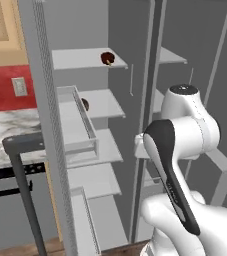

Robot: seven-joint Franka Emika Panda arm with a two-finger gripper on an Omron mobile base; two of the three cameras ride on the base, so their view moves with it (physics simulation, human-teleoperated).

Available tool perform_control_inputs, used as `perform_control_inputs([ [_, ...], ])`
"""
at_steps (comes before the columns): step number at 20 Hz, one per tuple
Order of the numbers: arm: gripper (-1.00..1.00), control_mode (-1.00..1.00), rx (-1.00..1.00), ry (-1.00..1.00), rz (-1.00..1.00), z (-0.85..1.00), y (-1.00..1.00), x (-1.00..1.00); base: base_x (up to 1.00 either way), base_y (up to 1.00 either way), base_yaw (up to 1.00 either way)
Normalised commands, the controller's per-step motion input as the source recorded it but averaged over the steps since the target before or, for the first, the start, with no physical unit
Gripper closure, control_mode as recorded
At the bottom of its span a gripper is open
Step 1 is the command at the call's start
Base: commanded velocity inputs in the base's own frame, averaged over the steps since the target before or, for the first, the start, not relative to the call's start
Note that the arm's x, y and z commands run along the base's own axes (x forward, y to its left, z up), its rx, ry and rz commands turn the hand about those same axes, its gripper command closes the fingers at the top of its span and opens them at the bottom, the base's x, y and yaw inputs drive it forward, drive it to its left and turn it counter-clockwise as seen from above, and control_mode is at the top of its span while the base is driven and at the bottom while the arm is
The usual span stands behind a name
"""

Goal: Pick up the frozen steak from the freezer, place it on any shelf in the fridge, and close the fridge and freezer doors when done.

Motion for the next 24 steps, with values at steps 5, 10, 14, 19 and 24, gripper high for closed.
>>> perform_control_inputs([
  [5, -1.0, 1.0, 0.0, 0.0, 0.0, 0.0, 0.0, 0.0, -0.57, 0.0, 0.0],
  [10, -1.0, 1.0, 0.0, 0.0, 0.0, 0.0, 0.0, 0.0, -0.47, 0.0, 0.0],
  [14, -1.0, 1.0, 0.0, 0.0, 0.0, 0.0, 0.0, 0.0, -0.42, 0.0, 0.0],
  [19, -1.0, 1.0, 0.0, 0.0, 0.0, 0.0, 0.0, 0.0, -0.44, 0.0, 0.0],
  [24, -1.0, 1.0, 0.0, 0.0, 0.0, 0.0, 0.0, 0.0, -0.43, 0.0, 0.0],
])
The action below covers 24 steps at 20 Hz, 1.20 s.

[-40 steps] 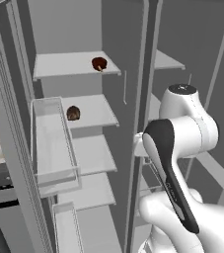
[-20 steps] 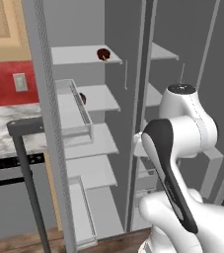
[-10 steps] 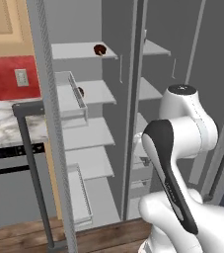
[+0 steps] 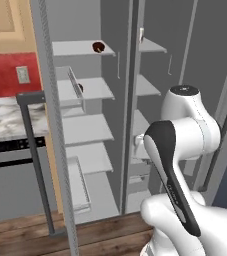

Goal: Pick up the frozen steak from the freezer, place it on any shelf in the fridge, and close the fridge and freezer doors when done.

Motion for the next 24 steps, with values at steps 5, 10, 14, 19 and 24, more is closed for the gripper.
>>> perform_control_inputs([
  [5, -1.0, 1.0, 0.0, 0.0, 0.0, 0.0, 0.0, 0.0, -0.4, 0.0, 0.0],
  [10, -1.0, -1.0, 0.0, 0.0, 0.0, 0.0, 0.0, -0.16, -0.06, 0.0, 0.0],
  [14, -1.0, -1.0, 0.0, 0.0, 0.0, 0.0, 0.0, -0.08, 0.0, 0.0, 0.0],
  [19, -1.0, -1.0, 0.0, 0.0, 0.0, 0.0, 0.02, -0.16, 0.0, 0.0, 0.0],
  [24, -1.0, -1.0, -0.03, -0.14, 0.01, 0.01, 0.44, -0.58, 0.0, 0.0, 0.0],
])
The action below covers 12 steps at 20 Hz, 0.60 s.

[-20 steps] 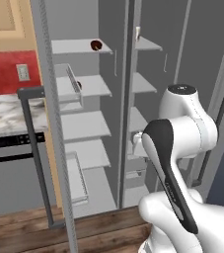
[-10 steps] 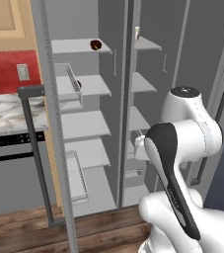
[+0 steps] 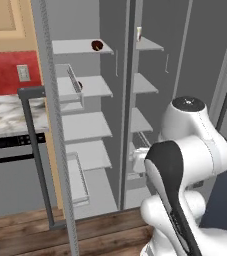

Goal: Pick up the frozen steak from the freezer, place it on any shelf in the fridge, and close the fridge and freezer doors when done.

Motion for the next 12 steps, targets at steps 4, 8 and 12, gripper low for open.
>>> perform_control_inputs([
  [4, -1.0, -1.0, -0.13, -0.28, 0.01, 0.02, 0.93, -0.56, 0.0, 0.0, 0.0],
  [8, -1.0, -1.0, -0.22, -0.32, 0.0, 0.0, 1.0, -0.04, 0.0, 0.0, 0.0],
  [12, -1.0, -1.0, -0.31, -0.35, -0.06, 0.0, 1.0, 0.05, 0.0, 0.0, 0.0],
])
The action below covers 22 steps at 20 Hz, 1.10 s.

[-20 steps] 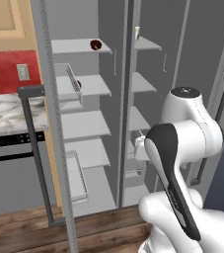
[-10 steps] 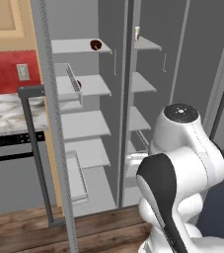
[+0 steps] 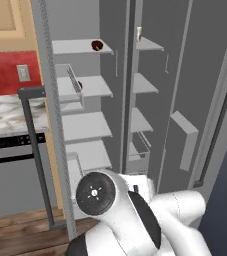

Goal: Pick up the frozen steak from the freezer, place it on any shelf in the fridge, and close the fridge and freezer doors when done.

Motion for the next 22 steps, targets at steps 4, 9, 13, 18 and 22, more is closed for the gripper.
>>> perform_control_inputs([
  [4, -1.0, -1.0, -0.32, -0.29, -0.2, 0.0, 1.0, 0.23, 0.0, 0.0, 0.0],
  [9, -1.0, -1.0, -0.22, -0.22, -0.35, -0.01, 1.0, 0.58, 0.0, 0.0, 0.0],
  [13, -1.0, -1.0, -0.07, -0.22, -0.42, -0.13, 0.64, 0.79, 0.0, 0.0, 0.0],
  [18, -1.0, -1.0, -0.05, -0.26, -0.38, -0.04, 0.37, 0.94, 0.0, 0.0, 0.0],
  [22, -1.0, -1.0, -0.07, -0.26, -0.17, 0.0, 0.18, 0.84, 0.0, 0.0, 0.0],
])
